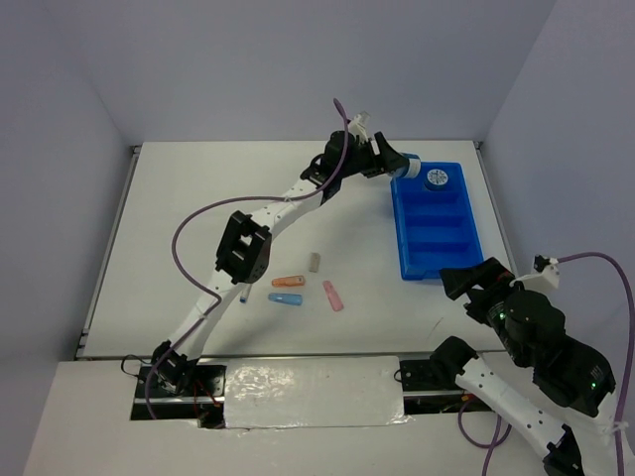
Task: Sort the stationery into containers
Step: Place the stationery in the storage box.
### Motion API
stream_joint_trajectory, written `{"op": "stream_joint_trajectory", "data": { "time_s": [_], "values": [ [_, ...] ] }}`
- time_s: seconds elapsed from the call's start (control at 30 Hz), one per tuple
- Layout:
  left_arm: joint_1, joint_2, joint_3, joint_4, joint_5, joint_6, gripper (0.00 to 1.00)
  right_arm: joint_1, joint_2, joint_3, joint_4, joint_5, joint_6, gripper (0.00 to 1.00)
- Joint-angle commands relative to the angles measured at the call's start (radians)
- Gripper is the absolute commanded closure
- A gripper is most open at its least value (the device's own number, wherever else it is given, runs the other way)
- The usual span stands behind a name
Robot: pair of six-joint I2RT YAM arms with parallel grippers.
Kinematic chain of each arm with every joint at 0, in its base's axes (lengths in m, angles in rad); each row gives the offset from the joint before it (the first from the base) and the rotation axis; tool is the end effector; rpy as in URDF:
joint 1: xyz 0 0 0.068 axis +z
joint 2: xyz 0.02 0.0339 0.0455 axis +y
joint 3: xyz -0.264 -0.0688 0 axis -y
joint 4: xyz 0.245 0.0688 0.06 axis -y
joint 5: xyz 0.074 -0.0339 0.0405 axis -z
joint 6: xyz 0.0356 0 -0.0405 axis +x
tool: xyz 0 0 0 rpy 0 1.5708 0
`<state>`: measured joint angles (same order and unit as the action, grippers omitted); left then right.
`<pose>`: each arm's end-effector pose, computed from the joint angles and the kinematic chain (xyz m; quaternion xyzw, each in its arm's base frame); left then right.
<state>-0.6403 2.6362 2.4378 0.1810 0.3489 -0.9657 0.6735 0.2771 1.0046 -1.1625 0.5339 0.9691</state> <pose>0.4823 -0.3745 0.2500 0.0063 0.7128 -0.5826 0.3904 0.0145 -0.0116 0.3494 0.2601 0.7834 0.2283 0.5162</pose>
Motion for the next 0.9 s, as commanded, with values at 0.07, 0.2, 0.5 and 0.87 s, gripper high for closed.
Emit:
{"op": "stream_joint_trajectory", "data": {
  "time_s": [0.07,0.2,0.5,0.87],
  "values": [
    [-0.013,0.005,0.075,0.143,-0.079,0.033,0.96,-0.002,-0.007,0.078,-0.109,-0.008,0.046,0.0],
    [-0.05,-0.002,0.084,0.081,-0.139,0.159,0.93,-0.002,-0.01,0.085,-0.109,-0.028,0.049,0.0],
    [-0.09,0.028,0.087,0.045,-0.217,0.272,0.85,-0.002,-0.013,0.042,-0.069,-0.095,0.056,0.0],
    [-0.09,0.034,0.087,0.021,-0.307,0.374,0.81,-0.002,-0.016,0.031,-0.075,-0.127,0.065,0.0]
  ]
}}
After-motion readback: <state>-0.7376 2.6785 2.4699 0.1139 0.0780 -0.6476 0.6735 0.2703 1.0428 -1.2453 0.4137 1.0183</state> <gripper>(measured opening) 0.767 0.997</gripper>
